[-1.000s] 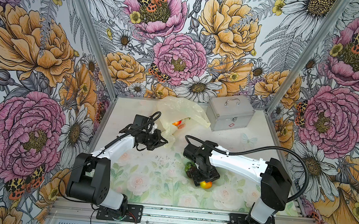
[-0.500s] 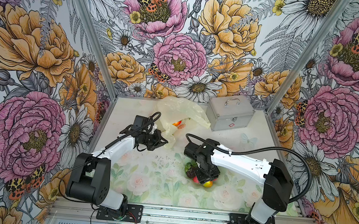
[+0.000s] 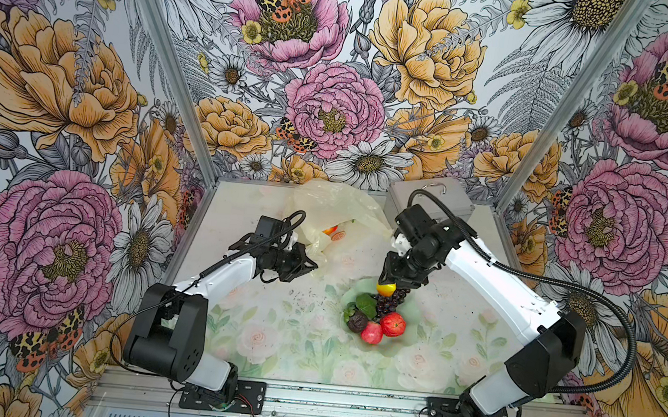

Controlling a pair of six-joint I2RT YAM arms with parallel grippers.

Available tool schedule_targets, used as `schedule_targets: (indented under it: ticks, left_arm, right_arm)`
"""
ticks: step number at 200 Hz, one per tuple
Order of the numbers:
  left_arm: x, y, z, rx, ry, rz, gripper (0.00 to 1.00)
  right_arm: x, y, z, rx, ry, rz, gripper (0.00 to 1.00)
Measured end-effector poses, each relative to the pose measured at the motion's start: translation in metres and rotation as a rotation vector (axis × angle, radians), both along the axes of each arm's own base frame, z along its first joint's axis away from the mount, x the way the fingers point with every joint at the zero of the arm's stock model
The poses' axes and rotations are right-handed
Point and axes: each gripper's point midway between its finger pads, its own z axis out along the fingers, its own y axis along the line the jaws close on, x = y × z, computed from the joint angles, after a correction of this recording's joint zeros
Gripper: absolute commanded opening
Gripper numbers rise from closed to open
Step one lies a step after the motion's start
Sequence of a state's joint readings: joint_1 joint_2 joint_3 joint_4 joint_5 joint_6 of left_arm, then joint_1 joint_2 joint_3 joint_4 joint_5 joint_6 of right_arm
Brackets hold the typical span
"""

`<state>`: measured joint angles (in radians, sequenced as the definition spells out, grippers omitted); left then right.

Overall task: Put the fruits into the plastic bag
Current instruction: 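Lift the second mango and carry it into the bag mouth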

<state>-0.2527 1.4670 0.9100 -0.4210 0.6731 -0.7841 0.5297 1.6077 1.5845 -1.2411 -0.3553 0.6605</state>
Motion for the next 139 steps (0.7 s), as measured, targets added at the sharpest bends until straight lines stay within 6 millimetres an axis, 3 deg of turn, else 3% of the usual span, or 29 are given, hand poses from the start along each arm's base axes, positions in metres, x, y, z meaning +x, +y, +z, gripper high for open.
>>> schedule_targets:
  ticks: [34, 73, 116, 139]
  left_arm:
    - [0.002, -0.011, 0.007, -0.004, -0.008, -0.015, 0.00]
    - [0.005, -0.022, 0.017, -0.006, -0.029, -0.029, 0.00]
    - [0.005, -0.025, 0.017, -0.001, -0.011, -0.019, 0.00]
    - [0.007, -0.027, 0.012, 0.006, 0.006, -0.017, 0.00]
  right_arm:
    - [0.070, 0.037, 0.007, 0.210, -0.073, -0.077, 0.27]
    - [0.145, 0.092, -0.031, 0.351, -0.076, -0.099, 0.27]
    - [0.194, 0.125, -0.077, 0.431, -0.055, -0.133, 0.28]
    - [0.215, 0.141, -0.086, 0.495, -0.062, -0.149, 0.39]
